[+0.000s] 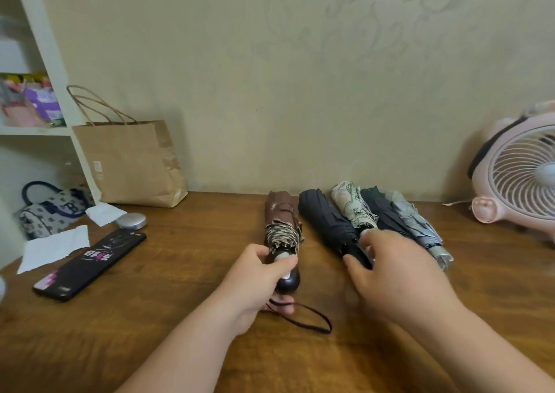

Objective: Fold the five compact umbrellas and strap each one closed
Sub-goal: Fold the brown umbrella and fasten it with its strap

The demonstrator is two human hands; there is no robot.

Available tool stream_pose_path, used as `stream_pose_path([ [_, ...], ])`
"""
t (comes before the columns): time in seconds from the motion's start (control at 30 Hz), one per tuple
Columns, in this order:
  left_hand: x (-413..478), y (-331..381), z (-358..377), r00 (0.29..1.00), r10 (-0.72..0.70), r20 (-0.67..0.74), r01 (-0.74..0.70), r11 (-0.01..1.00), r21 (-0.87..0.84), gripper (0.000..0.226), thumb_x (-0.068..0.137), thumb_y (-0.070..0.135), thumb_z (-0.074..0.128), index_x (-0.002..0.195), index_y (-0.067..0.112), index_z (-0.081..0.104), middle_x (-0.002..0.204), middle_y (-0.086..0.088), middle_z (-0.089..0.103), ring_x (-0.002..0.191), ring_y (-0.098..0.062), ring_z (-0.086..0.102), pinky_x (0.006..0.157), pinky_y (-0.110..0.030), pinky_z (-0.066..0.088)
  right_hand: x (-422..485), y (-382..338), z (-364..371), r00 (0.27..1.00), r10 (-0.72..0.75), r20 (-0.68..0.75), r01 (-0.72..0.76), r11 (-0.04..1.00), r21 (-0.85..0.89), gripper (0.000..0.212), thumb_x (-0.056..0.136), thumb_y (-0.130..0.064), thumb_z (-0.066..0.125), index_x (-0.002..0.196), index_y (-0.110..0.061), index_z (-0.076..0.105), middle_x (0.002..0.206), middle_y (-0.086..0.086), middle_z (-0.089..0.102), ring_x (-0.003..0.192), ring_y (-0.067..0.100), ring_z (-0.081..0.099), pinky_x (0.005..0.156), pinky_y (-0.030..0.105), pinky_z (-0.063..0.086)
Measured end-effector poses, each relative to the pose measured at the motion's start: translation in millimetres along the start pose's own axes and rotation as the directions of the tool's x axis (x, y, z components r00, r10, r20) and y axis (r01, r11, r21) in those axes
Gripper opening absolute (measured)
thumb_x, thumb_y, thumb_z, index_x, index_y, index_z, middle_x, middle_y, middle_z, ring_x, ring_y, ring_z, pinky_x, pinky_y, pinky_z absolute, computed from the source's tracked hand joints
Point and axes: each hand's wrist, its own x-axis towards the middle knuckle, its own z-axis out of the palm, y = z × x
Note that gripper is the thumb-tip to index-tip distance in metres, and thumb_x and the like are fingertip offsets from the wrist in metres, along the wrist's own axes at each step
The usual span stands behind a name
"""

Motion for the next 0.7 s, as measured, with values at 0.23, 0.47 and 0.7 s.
stream_pose_path([
  [0.23,-3,4,6,0.945,-0.212,0.251,0.299,0.869,-0.394,0.044,0.102,0.033,0.057,0.122,-0.007,0.058,0.089,-0.02,0.067,0.057,-0.02,0.057,0.045,-0.026,0.047,30,2,21,0.959,0.069,0.274,-0.061,0.998,-0.035,0.038,0.093,-0.059,0.055,0.103,-0.021,0.053,0.097,-0.001,0.061,0.087,0.022,0.06,0.07,0.031,0.048],
  [0.47,-1,-1,-4,0.951,0.24,-0.194,-0.003,0.634,0.773,0.054,0.083,0.058,0.073,0.108,0.022,0.042,0.099,0.004,0.058,0.087,-0.018,0.06,0.065,-0.03,0.043,21,-16,46,0.964,0.024,0.266,-0.054,0.993,0.106,0.038,0.094,-0.055,0.056,0.104,-0.023,0.039,0.085,-0.007,0.057,0.07,0.009,0.058,0.053,0.025,0.043],
  [0.7,0,3,-10,0.914,0.37,-0.166,-0.05,0.509,0.859,0.048,0.079,0.056,0.077,0.091,0.025,0.042,0.089,0.009,0.052,0.073,-0.007,0.049,0.051,-0.023,0.029,18,-14,43,0.967,-0.079,0.243,0.071,0.997,0.042,0.032,0.088,-0.046,0.061,0.106,-0.031,0.039,0.096,-0.008,0.054,0.081,0.012,0.059,0.066,0.031,0.053],
])
